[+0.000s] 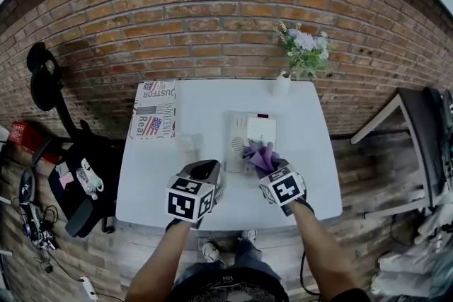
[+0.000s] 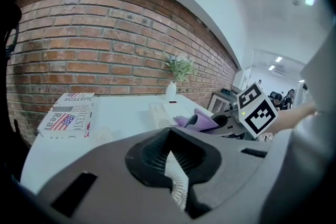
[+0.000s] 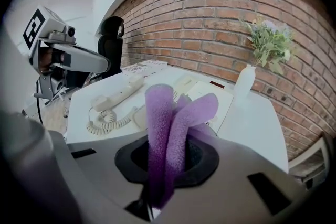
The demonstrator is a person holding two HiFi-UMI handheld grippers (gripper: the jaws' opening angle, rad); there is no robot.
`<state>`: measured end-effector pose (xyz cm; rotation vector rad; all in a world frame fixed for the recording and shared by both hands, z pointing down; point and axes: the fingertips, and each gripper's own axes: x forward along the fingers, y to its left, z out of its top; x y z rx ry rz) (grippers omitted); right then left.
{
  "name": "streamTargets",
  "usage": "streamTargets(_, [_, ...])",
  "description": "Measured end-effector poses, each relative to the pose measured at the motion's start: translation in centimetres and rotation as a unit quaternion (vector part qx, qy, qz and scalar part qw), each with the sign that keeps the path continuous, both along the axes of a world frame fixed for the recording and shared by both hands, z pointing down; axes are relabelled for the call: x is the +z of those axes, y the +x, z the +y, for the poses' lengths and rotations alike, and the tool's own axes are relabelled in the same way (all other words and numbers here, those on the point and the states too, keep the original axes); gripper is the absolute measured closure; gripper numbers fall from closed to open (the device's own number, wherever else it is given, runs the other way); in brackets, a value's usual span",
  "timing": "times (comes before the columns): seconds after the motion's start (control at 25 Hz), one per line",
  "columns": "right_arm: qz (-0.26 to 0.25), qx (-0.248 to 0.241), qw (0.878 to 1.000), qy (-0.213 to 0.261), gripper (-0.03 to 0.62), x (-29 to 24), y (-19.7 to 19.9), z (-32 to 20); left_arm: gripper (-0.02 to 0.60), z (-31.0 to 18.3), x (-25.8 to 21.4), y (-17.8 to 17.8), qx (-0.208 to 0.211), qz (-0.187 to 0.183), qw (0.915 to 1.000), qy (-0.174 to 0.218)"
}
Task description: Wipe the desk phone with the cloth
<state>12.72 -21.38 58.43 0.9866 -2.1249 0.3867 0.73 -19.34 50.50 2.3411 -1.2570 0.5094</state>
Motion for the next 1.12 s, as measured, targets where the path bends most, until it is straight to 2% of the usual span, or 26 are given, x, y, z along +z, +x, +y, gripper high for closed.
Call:
streamTargets(0.64, [0.012, 0.009, 1.000, -0.021, 0.545, 0.9, -0.2, 5.0, 0.577, 2.2, -0.4, -0.9, 0.020, 0.007, 0.9998, 0.004])
streamTargets(1.12, [-0.002, -0.008, 0.999, 0.043, 0.545, -6.1, 0.7, 1.3, 0.577, 0.4, -1.0, -0.6, 0.010, 0.011, 0.9999, 0.009])
